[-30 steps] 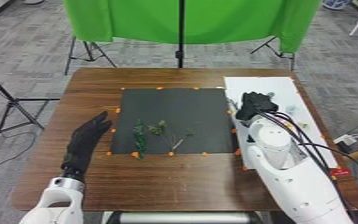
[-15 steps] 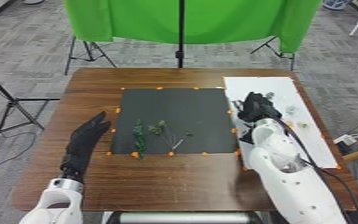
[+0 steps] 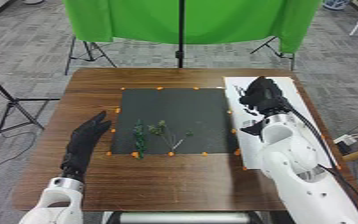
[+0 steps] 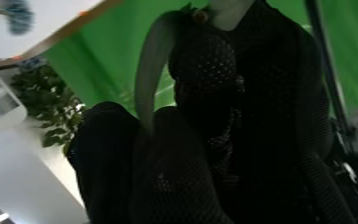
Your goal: Arrange flowers
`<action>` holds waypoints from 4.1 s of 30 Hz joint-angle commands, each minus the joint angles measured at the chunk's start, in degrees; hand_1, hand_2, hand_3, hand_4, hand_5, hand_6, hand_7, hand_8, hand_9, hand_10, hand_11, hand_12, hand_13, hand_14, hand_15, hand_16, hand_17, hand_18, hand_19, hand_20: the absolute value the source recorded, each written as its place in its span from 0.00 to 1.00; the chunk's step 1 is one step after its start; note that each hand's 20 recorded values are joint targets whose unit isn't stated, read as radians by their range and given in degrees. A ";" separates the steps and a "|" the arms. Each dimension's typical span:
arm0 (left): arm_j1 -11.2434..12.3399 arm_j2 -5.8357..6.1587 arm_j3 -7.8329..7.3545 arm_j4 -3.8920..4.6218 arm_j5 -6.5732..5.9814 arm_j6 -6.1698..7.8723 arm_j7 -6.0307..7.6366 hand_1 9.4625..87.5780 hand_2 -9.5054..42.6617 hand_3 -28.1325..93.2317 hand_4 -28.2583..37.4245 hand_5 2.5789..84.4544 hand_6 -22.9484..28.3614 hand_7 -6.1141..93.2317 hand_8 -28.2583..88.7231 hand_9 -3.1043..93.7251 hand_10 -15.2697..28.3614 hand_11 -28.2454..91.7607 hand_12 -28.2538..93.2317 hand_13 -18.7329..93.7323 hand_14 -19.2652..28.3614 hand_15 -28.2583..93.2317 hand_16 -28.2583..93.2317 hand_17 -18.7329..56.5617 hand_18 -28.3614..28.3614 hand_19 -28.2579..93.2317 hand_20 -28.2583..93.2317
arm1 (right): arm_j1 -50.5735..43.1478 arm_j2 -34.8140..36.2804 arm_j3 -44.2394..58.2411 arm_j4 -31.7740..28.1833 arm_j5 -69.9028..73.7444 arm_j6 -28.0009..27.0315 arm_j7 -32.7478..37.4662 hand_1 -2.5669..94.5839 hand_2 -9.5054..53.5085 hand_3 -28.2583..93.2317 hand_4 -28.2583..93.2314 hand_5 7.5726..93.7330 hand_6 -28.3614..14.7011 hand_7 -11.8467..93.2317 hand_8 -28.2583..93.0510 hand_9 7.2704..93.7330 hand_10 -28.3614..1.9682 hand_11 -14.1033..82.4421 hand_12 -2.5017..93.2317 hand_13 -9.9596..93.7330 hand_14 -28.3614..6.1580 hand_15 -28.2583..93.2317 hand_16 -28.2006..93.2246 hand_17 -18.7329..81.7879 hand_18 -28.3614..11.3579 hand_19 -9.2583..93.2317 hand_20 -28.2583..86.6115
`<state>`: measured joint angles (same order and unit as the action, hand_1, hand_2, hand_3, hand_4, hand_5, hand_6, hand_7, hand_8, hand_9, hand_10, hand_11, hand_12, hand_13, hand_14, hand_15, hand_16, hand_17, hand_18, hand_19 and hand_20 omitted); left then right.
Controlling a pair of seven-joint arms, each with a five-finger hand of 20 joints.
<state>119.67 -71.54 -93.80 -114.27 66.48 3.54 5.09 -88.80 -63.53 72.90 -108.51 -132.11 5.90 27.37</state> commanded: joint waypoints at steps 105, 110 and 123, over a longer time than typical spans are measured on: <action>0.02 -0.66 0.69 0.19 -0.13 -1.92 -1.88 0.15 0.15 0.78 0.03 0.44 0.54 0.10 0.19 0.47 0.65 0.34 0.32 0.43 0.67 0.30 0.23 0.31 0.67 0.24 0.36 | -6.12 -1.68 -7.17 -9.51 11.83 -22.92 -4.69 0.33 0.27 0.81 0.33 0.74 0.60 0.25 0.18 0.91 0.47 0.66 0.34 0.98 0.68 0.79 0.52 0.88 0.39 1.00 0.85; 0.52 -0.64 0.35 -0.02 -0.27 -1.79 -2.01 0.15 0.15 0.78 0.03 0.45 0.54 0.10 0.19 0.47 0.65 0.35 0.32 0.44 0.67 0.30 0.23 0.31 0.67 0.24 0.36 | -7.48 -1.06 -7.57 -9.17 11.90 -24.95 -4.07 0.34 0.28 0.79 0.34 0.73 0.60 0.25 0.19 0.91 0.47 0.66 0.34 0.98 0.69 0.79 0.52 0.88 0.39 1.00 0.85; 0.57 -0.65 0.23 0.01 -0.28 -1.95 -2.21 0.15 0.16 0.78 0.03 0.44 0.54 0.10 0.19 0.47 0.64 0.35 0.32 0.43 0.67 0.30 0.23 0.31 0.67 0.24 0.36 | -9.44 0.33 -4.81 -7.64 10.95 -25.58 -2.56 0.33 0.28 0.80 0.34 0.74 0.60 0.25 0.18 0.91 0.47 0.66 0.34 0.98 0.69 0.79 0.51 0.88 0.39 1.00 0.85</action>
<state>119.56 -71.80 -93.50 -114.35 66.42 2.19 3.55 -96.84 -64.52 66.38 -116.83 -120.26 -18.73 23.79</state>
